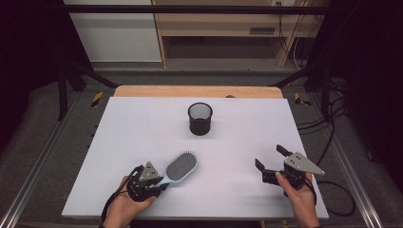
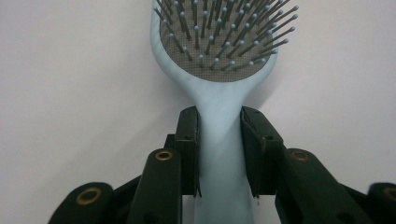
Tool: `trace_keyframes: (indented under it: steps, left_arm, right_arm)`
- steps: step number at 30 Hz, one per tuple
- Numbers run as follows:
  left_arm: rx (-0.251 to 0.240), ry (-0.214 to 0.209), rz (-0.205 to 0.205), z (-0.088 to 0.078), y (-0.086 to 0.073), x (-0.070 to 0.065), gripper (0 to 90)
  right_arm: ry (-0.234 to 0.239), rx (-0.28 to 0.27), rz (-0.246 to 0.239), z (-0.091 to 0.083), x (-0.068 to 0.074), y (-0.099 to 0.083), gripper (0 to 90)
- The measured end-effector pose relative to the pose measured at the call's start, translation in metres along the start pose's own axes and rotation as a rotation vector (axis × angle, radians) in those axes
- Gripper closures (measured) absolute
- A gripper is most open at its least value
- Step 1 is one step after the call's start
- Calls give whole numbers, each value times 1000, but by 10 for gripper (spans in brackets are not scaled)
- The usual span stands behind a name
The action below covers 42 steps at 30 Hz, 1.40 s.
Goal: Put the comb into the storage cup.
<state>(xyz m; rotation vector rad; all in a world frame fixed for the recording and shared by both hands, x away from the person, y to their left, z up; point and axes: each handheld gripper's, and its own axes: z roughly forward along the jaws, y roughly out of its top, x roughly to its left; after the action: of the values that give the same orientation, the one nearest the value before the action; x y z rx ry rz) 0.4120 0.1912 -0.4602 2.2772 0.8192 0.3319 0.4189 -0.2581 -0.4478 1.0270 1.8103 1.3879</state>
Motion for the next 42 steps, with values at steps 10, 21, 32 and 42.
trace_keyframes:
  steps: [10,21,32,42]
  left_arm:
    - [-172,-5,-10,7,39,1,697]
    - [-258,-8,-28,13,49,1,697]
    - [-302,16,-65,0,42,11,698]
    - [-350,16,-82,-9,41,14,697]
  right_arm:
    - [40,-5,28,4,8,2,55]
    - [158,30,113,25,36,7,48]
    - [267,35,199,63,74,26,47]
    - [393,30,269,93,112,53,46]
